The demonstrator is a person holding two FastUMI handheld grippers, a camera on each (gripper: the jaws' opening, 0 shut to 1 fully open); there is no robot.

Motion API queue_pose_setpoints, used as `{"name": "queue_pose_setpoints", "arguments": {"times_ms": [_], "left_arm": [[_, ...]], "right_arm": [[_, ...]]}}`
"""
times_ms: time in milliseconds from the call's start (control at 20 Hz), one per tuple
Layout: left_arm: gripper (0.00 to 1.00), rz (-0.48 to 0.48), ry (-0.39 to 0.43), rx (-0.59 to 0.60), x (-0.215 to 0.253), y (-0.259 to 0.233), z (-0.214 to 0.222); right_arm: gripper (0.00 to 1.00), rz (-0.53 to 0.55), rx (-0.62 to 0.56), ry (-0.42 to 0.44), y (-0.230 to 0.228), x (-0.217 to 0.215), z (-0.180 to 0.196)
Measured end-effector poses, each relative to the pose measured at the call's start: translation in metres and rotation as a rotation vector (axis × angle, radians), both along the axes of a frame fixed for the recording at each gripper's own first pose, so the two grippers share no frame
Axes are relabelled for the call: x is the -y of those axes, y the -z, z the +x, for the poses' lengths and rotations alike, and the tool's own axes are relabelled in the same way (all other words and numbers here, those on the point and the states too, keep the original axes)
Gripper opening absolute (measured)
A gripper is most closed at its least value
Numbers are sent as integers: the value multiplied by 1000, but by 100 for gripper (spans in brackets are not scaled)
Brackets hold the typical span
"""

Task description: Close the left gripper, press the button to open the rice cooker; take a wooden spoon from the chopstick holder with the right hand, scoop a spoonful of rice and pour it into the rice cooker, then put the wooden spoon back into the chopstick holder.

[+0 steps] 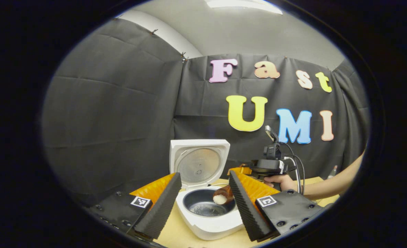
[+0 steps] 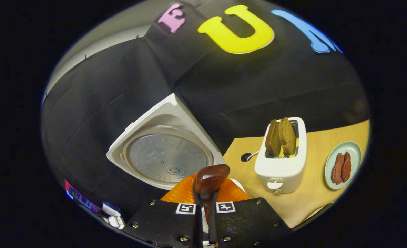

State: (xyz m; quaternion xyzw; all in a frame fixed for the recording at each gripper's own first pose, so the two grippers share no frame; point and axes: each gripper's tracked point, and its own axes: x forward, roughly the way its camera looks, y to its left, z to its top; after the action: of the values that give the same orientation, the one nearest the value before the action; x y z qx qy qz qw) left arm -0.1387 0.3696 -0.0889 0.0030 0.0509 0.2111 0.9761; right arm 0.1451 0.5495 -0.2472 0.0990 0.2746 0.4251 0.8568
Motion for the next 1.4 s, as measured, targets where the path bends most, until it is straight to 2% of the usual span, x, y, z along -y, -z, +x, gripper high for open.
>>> {"name": "queue_pose_setpoints", "arguments": {"times_ms": [250,650,750,850,1050,1400], "left_arm": [[96,-19,-36,0,-5,6,-14],[96,-19,-72,14,-8,3,-23],[96,-15,-72,18,-8,2,-25],[96,-14,-69,17,-5,2,-24],[96,-15,-57,27,1,-1,-24],[96,-19,-10,27,16,1,-8]], "right_arm": [[7,-191,263,-192,9,-34,-31],[7,-244,614,-407,-37,-45,-79],[7,-258,721,-442,-51,-42,-90],[7,-238,775,-452,-65,-43,-95],[7,-180,710,-374,-84,-28,-92],[7,56,371,-123,-124,36,-60]]}}
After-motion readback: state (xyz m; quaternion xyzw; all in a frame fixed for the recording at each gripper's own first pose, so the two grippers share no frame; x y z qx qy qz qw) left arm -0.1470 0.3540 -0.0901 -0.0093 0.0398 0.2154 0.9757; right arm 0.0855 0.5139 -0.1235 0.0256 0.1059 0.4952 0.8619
